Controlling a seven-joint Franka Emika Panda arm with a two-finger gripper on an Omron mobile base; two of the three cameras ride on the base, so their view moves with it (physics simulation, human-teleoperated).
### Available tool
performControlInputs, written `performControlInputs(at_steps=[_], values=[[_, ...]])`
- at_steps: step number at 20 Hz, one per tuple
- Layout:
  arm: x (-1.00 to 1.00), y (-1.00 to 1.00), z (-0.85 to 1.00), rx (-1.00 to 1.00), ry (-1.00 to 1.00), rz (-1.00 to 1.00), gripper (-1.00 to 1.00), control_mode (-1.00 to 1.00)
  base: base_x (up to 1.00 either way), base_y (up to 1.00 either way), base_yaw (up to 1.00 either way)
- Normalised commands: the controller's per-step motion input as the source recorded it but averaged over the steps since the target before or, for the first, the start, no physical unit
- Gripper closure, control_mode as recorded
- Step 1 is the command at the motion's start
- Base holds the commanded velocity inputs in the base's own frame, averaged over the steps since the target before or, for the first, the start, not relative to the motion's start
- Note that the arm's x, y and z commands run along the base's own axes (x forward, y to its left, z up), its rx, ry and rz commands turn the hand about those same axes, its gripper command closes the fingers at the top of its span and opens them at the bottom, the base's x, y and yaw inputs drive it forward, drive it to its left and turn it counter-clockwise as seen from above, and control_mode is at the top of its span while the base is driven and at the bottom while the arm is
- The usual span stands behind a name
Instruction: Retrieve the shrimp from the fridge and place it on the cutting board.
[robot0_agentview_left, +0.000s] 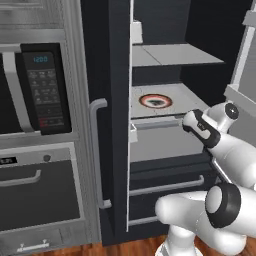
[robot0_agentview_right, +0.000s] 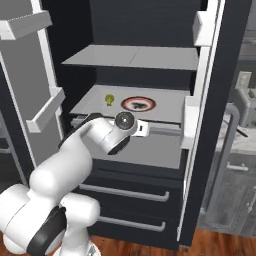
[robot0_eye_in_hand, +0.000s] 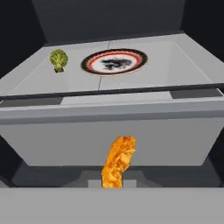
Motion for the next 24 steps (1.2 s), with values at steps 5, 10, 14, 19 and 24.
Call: performControlInputs(at_steps=[5,10,14,19,24], values=[[0.0,0.0,0.0,0.0,0.0,0.0,1.0,1.0,-0.74,0.0,0.0],[0.0,0.0,0.0,0.0,0.0,0.0,1.0,1.0,-0.65,-0.03,0.0],[0.0,0.0,0.0,0.0,0.0,0.0,1.0,1.0,-0.52,-0.28,0.0],[0.0,0.0,0.0,0.0,0.0,0.0,1.0,1.0,-0.43,-0.5,0.0],[0.0,0.0,0.0,0.0,0.0,0.0,1.0,1.0,-0.39,-0.62,0.0]])
